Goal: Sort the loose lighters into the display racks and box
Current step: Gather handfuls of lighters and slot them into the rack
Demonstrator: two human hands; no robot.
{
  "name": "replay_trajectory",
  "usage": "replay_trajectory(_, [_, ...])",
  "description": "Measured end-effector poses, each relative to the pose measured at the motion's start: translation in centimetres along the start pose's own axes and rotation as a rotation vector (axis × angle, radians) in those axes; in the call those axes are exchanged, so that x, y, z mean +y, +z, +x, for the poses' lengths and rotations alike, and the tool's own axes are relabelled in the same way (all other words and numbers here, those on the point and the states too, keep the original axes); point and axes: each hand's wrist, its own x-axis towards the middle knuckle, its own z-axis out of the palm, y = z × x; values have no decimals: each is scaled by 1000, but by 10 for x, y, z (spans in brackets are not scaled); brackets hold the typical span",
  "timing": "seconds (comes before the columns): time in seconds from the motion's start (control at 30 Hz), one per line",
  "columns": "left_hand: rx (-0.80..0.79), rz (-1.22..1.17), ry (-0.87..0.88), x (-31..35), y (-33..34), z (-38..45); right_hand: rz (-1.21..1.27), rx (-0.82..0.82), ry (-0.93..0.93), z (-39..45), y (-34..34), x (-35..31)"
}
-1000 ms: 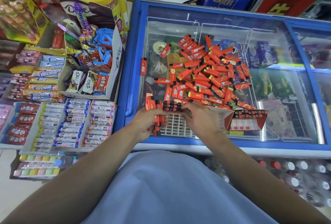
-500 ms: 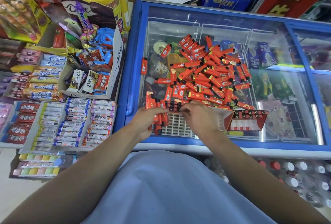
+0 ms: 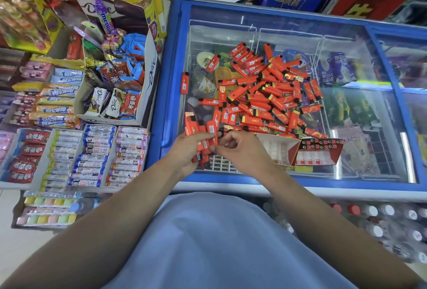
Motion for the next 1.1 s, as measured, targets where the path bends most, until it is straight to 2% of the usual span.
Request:
replay_trajectory(0.17, [-24,18,8,-3,1,-3,177,-61,174,-5,-2,1])
replay_trajectory(0.3, [97,-122,44,-5,-2,1,173,11,168,-12,-27,2])
replay_trajectory(0.37, [152,-175,42,-4,-6,3,111,46,123,-16,-42,9])
replay_trajectory(0.43, [164,-161,29,-4,-8,3,-70,74,68,-18,-53,18])
replay_trajectory(0.5, [163,-136,14,-6,-8,3,-209,52,33,-18,-60,25])
replay_trajectory(0.63, [141,-99,4,-9,-4,2,-330,11,21,-13,-55,38])
replay_trajectory(0.7, [133,-79,-2,-10,-2,2,-324,64,26,-9,-45,45])
replay_trajectory(0.87, [125,-69,-12,-12,-2,-2,-93,184,41,-2,-31,43])
replay_trajectory(1.1, [134,-74,-35,-10,-4,-4,-268,39,45,-2,-31,36])
